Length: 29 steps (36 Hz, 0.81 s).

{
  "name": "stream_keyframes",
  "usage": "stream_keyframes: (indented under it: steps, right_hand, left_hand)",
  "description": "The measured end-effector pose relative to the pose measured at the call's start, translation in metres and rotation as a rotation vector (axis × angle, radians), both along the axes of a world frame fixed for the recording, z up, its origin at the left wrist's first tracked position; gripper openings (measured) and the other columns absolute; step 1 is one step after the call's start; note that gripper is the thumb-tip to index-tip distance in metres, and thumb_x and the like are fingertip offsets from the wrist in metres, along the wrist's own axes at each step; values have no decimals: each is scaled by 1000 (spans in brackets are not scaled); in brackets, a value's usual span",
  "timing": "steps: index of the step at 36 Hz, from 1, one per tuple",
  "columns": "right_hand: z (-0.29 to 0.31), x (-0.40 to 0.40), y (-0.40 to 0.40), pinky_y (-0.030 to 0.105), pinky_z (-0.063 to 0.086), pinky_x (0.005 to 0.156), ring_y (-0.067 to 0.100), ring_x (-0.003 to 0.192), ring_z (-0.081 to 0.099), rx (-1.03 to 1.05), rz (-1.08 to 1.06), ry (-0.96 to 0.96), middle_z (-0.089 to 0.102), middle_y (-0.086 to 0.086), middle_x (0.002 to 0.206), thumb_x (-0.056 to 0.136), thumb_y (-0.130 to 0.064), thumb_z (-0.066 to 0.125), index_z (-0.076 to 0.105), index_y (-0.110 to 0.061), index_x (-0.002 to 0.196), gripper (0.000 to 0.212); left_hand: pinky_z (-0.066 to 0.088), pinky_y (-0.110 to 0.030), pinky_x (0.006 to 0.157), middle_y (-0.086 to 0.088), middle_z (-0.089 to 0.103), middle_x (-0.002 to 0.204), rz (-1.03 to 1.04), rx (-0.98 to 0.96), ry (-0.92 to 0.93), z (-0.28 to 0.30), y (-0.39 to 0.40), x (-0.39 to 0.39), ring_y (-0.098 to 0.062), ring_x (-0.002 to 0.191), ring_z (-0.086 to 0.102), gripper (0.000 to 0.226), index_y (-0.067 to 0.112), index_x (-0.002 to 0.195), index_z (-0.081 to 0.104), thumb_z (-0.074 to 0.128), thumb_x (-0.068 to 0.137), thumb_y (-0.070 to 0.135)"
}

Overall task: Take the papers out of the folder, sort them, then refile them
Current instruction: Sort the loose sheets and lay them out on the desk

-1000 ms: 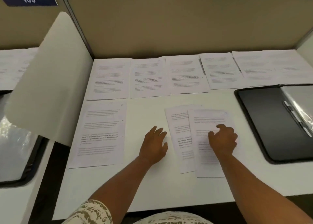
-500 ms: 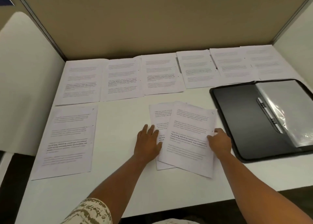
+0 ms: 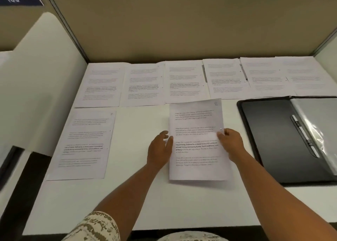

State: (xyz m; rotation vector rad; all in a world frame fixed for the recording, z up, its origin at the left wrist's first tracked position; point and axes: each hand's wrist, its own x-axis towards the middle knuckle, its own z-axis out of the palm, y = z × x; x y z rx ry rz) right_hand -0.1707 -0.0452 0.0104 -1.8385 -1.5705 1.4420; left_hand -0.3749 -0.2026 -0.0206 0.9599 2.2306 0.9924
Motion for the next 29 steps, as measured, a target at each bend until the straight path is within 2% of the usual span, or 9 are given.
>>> stream_keyframes:
  steps: [3,8,11,13,18,22,26,29]
  right_hand:
    - [-3,-27,-11,52,58,84,33,84,70,-45,38,52,74,16,95,99,-22,58,65,-2,86,25]
    - [-9,-70,-31,44,57,76,28,79,66,-100,99,76,74,12,92,97,-21,60,66,-11,81,20]
    - [-11,-93,-44,44,55,68,27,74,63,-116,144,76,72,20,90,92,-20,62,62,-8,80,17]
    - [-11,-107,-53,38,50,64,25,73,62,-118,172,76,71,17,86,91,-16,62,60,-11,78,14]
    - [-16,-141,-74,41,58,76,24,86,70,-61,255,28,74,2,93,88,-15,62,70,-15,89,8]
    - [-19,-163,-86,37,56,81,24,92,68,-1,271,-23,72,2,98,90,-15,63,70,-14,91,6]
    - [-26,-174,-92,26,49,62,22,81,65,53,291,-92,71,7,100,92,-15,61,69,-8,96,11]
    - [-25,-175,-92,25,45,72,20,84,66,109,349,-142,72,7,101,93,-18,61,70,-7,104,18]
  left_hand:
    - [54,-31,85,-2,69,116,130,34,-72,9,-9,-15,-17,91,66,36,16,132,58,56,100,33]
    - [41,-8,67,-3,66,107,317,30,-113,13,-34,-45,-11,88,59,33,16,132,58,58,99,21]
    - [45,-17,77,-6,67,111,373,35,-100,13,-49,-64,-13,91,59,33,15,131,59,58,99,18]
    - [46,-23,83,-8,67,116,398,26,-81,13,-58,-76,-16,94,60,33,14,132,59,58,99,17]
    - [49,-28,90,-10,66,122,418,3,-22,8,-76,-105,-24,105,64,34,12,133,58,58,99,17]
    - [44,-27,94,-5,58,131,328,-8,133,-4,-87,-117,-22,118,56,39,14,133,57,63,96,24]
    - [45,-36,105,2,58,134,10,21,293,-14,-93,-116,-17,125,49,40,19,131,60,66,93,32]
    - [33,-35,113,0,48,147,-205,-38,356,-20,-90,-108,-17,138,39,52,19,140,54,60,94,44]
